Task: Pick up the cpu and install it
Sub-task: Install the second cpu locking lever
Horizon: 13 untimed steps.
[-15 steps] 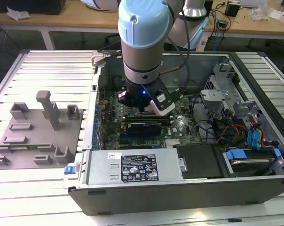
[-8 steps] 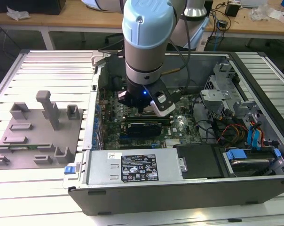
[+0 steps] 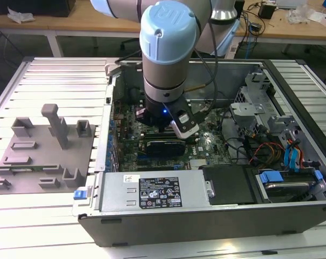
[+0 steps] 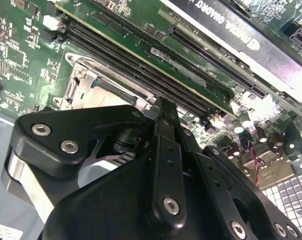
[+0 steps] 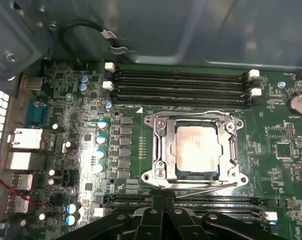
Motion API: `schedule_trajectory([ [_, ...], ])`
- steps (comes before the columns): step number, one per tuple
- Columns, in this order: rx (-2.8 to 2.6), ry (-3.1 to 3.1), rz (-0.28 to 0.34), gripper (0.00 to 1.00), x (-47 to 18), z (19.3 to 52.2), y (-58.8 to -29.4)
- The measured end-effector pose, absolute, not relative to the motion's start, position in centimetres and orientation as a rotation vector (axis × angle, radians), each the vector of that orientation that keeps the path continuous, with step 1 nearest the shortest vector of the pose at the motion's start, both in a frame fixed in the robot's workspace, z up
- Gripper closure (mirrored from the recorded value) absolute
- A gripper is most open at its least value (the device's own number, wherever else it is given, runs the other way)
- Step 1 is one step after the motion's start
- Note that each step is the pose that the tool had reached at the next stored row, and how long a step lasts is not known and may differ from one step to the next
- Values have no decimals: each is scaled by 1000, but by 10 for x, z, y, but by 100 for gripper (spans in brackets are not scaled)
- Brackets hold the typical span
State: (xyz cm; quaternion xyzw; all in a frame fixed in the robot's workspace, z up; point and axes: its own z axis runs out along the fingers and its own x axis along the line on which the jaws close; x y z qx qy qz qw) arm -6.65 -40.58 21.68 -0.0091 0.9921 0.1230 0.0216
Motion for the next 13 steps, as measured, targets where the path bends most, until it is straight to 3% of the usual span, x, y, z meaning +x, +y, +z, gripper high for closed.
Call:
schedule_trajectory([
  [13, 71, 3066, 380, 89, -72, 202, -398],
])
